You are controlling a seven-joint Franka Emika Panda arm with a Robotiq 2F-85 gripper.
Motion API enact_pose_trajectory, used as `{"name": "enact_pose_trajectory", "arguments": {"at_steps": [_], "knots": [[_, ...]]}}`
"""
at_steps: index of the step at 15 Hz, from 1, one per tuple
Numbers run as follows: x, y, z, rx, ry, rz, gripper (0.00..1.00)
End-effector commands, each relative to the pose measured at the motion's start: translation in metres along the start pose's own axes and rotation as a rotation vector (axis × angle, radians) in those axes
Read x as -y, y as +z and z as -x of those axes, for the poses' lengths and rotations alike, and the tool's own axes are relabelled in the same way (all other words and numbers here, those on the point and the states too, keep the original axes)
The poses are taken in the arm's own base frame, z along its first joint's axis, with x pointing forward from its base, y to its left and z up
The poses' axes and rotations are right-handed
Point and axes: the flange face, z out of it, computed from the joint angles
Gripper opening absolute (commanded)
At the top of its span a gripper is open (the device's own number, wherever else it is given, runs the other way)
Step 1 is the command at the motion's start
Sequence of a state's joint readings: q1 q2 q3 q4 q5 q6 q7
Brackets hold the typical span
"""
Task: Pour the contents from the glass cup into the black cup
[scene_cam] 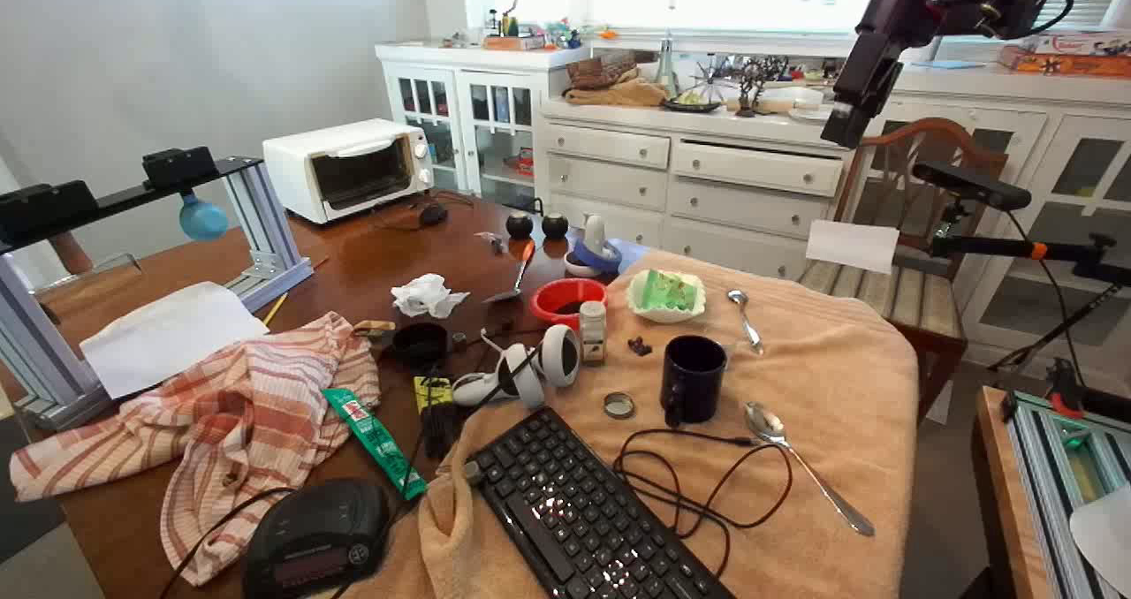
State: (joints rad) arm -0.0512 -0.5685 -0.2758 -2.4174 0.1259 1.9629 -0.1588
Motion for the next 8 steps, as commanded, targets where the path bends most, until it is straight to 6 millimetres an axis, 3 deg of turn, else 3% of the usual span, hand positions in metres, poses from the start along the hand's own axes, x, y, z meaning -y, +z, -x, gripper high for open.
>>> {"name": "enact_pose_trajectory", "arguments": {"at_steps": [1,5,8], "knots": [[0.0,-0.001,0.0,0.001,0.0,0.0,1.0],[0.0,-0.001,0.0,0.001,0.0,0.0,1.0],[-0.028,0.013,-0.007,0.018,0.164,-0.009,1.0]]}}
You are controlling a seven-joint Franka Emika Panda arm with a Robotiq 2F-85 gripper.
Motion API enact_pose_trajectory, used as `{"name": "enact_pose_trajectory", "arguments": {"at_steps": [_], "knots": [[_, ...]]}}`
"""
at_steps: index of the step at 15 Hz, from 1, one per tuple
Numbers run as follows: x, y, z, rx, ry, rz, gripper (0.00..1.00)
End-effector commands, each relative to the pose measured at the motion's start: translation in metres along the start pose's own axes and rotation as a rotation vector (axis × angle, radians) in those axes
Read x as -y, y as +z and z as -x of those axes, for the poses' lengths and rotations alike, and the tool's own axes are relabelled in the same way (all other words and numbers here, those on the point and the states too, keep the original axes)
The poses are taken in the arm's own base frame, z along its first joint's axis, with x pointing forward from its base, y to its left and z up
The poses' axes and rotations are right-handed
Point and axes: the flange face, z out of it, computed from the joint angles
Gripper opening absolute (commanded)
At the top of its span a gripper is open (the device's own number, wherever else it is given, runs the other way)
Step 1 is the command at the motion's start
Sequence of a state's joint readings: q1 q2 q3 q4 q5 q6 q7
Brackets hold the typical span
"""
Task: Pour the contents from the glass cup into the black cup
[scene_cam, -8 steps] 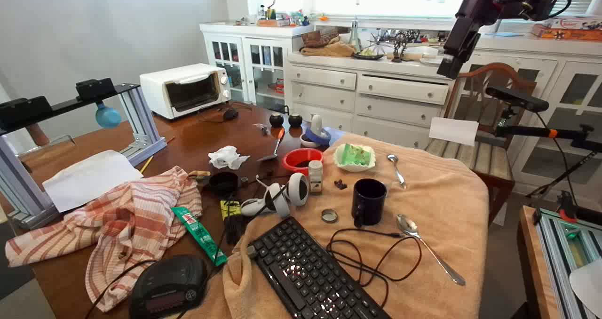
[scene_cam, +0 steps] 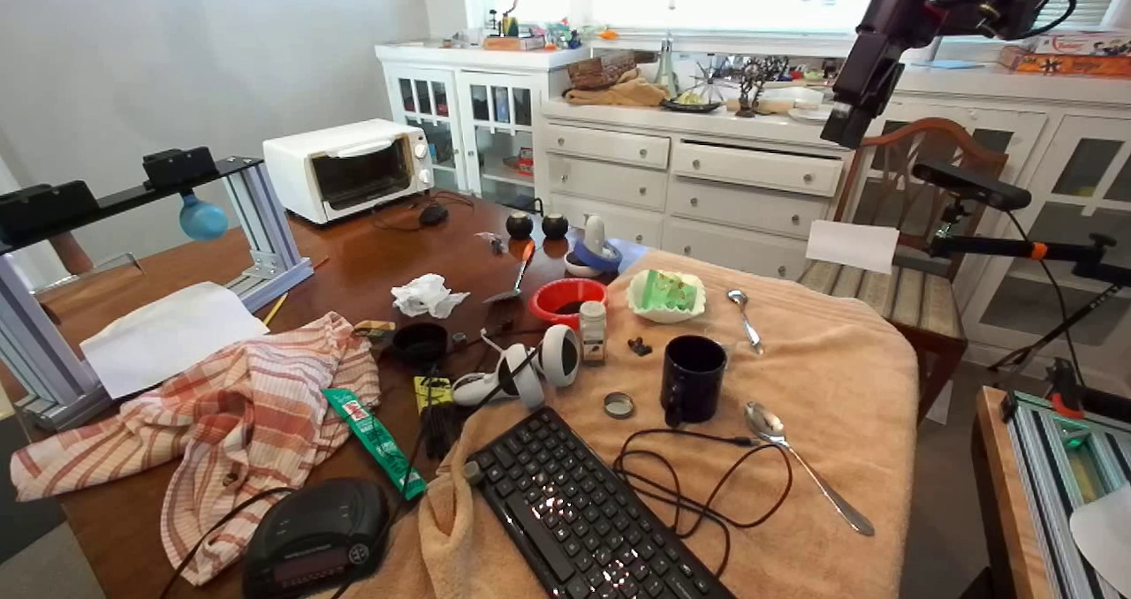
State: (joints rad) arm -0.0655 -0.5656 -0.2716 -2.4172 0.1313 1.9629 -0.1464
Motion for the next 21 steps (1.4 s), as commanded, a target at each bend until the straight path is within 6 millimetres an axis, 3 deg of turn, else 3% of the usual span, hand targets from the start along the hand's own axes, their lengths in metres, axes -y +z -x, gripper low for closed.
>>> {"name": "enact_pose_trajectory", "arguments": {"at_steps": [1,8,13,14,17,18,21], "knots": [[-0.036,0.019,-0.008,0.03,0.191,-0.007,1.0],[-0.097,0.092,-0.009,0.208,0.484,-0.048,1.0],[-0.116,0.141,-0.007,0.269,0.704,-0.159,1.0],[-0.108,0.125,-0.006,0.262,0.612,-0.12,1.0],[-0.115,0.14,-0.006,0.284,0.668,-0.14,1.0],[-0.101,0.132,-0.006,0.26,0.651,-0.11,1.0],[-0.109,0.142,-0.011,0.336,0.814,-0.111,1.0]]}}
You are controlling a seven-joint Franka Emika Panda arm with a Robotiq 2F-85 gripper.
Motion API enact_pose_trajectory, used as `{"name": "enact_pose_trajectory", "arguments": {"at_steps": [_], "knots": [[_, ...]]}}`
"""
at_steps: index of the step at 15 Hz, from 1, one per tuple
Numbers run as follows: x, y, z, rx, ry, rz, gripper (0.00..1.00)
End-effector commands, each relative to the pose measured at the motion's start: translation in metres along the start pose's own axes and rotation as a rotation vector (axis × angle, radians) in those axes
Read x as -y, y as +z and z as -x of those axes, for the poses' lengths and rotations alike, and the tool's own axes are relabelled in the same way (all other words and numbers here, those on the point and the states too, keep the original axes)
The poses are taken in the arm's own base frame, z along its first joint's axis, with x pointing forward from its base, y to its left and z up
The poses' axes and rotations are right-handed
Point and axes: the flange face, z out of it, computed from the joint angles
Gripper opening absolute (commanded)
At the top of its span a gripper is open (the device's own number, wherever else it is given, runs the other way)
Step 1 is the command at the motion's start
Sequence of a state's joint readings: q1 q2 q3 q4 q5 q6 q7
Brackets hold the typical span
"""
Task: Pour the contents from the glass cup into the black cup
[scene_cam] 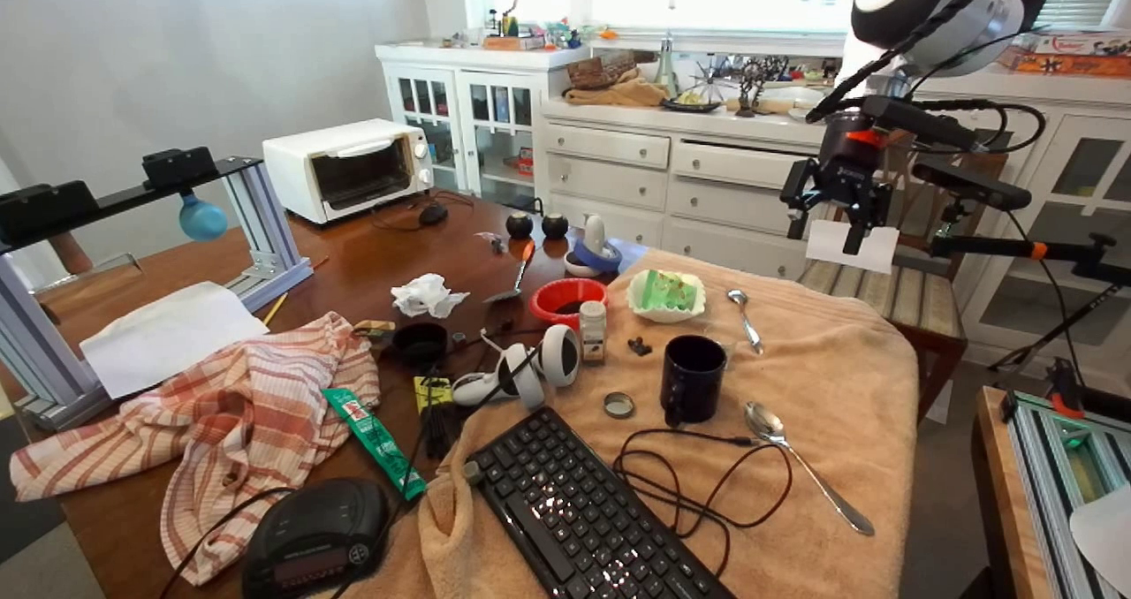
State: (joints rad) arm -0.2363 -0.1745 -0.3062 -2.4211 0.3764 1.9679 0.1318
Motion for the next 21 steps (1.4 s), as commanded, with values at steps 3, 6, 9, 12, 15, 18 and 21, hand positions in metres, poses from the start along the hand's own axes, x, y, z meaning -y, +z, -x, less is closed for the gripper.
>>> {"name": "enact_pose_trajectory", "arguments": {"at_steps": [3,6,9,12,15,18,21], "knots": [[-0.016,0.014,-0.018,0.057,0.283,0.001,1.0],[-0.037,0.027,-0.034,0.096,0.418,-0.019,1.0],[-0.053,0.041,-0.05,0.135,0.513,-0.038,1.0],[-0.053,0.039,-0.039,0.101,0.459,-0.017,1.0],[-0.05,0.036,-0.038,0.095,0.451,-0.021,1.0],[-0.048,0.048,-0.068,0.115,0.595,-0.071,1.0],[-0.04,0.06,-0.09,0.175,0.661,-0.16,1.0]]}}
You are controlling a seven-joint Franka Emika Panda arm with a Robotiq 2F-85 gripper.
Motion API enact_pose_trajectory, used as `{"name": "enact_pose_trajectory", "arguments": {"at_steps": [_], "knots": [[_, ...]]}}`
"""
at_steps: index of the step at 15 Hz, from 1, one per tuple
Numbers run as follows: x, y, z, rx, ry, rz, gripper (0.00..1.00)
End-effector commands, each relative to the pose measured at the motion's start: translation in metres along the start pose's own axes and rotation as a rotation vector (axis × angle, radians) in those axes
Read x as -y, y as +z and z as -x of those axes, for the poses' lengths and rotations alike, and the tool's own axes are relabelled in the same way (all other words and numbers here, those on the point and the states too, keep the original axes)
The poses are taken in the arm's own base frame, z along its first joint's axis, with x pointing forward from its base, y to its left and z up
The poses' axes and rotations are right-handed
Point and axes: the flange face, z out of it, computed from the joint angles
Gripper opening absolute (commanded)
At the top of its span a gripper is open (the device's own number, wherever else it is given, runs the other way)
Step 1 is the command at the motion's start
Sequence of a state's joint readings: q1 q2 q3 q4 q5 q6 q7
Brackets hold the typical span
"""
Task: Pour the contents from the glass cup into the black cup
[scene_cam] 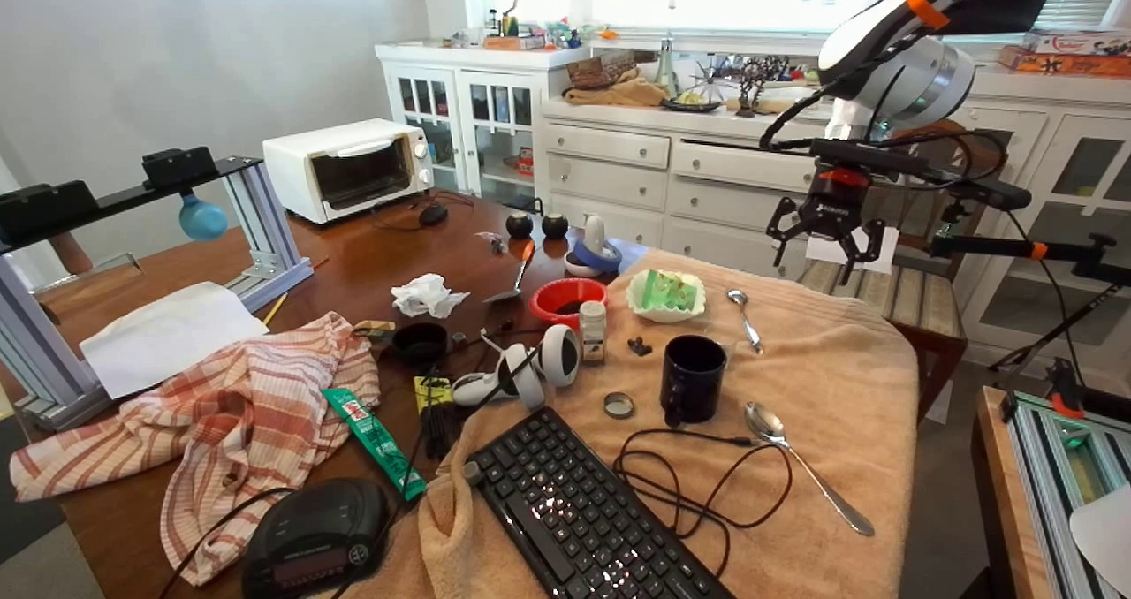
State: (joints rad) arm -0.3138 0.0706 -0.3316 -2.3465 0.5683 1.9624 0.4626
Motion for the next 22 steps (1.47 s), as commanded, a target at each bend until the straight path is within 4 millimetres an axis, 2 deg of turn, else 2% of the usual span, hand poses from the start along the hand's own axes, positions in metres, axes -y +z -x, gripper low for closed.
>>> {"name": "enact_pose_trajectory", "arguments": {"at_steps": [1,4,8,13,17,22], "knots": [[0.027,0.016,-0.031,0.074,0.101,-0.081,1.0],[0.043,0.035,-0.056,0.105,0.2,-0.106,1.0],[0.047,0.064,-0.074,0.137,0.247,-0.037,1.0],[0.047,0.087,-0.084,0.191,0.227,0.05,1.0],[0.055,0.096,-0.097,0.171,0.255,-0.004,1.0],[0.058,0.108,-0.096,0.196,0.235,0.018,1.0]]}}
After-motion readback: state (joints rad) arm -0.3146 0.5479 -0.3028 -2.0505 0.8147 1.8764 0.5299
